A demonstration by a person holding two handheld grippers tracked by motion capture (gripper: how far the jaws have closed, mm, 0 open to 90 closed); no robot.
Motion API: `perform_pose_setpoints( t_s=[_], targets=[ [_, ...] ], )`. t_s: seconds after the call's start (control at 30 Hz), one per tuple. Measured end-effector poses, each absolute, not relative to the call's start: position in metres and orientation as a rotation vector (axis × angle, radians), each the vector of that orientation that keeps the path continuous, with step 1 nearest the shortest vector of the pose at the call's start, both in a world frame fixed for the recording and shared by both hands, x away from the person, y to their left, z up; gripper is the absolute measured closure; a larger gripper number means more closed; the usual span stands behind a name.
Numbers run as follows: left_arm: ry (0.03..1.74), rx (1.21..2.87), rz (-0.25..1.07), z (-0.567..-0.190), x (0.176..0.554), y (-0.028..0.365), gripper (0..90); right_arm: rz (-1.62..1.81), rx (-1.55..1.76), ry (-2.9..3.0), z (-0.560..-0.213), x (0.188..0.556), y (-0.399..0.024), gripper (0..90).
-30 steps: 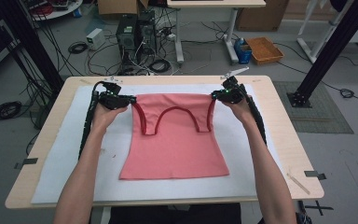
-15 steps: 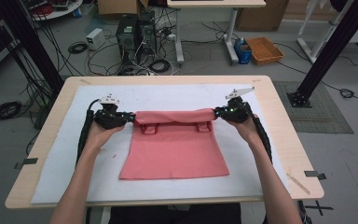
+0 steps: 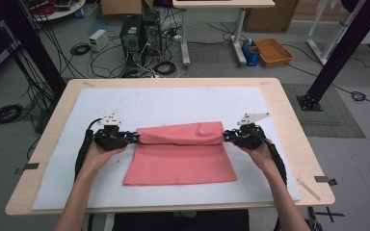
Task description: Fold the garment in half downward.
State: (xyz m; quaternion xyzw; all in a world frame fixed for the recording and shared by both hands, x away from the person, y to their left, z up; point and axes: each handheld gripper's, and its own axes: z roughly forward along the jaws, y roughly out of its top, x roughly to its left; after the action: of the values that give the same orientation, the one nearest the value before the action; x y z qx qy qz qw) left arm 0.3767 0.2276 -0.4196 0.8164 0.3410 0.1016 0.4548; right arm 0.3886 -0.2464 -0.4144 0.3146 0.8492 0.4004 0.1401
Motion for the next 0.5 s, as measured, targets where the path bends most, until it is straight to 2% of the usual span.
perform_pose_setpoints(
  t_s=[0.5],
  targets=[
    [0.749, 2.076, 0.193, -0.43, 0.338, 0.23, 79.7, 1.173, 0.835, 2.501, -0.427, 0.339, -0.252, 80.5]
  ],
)
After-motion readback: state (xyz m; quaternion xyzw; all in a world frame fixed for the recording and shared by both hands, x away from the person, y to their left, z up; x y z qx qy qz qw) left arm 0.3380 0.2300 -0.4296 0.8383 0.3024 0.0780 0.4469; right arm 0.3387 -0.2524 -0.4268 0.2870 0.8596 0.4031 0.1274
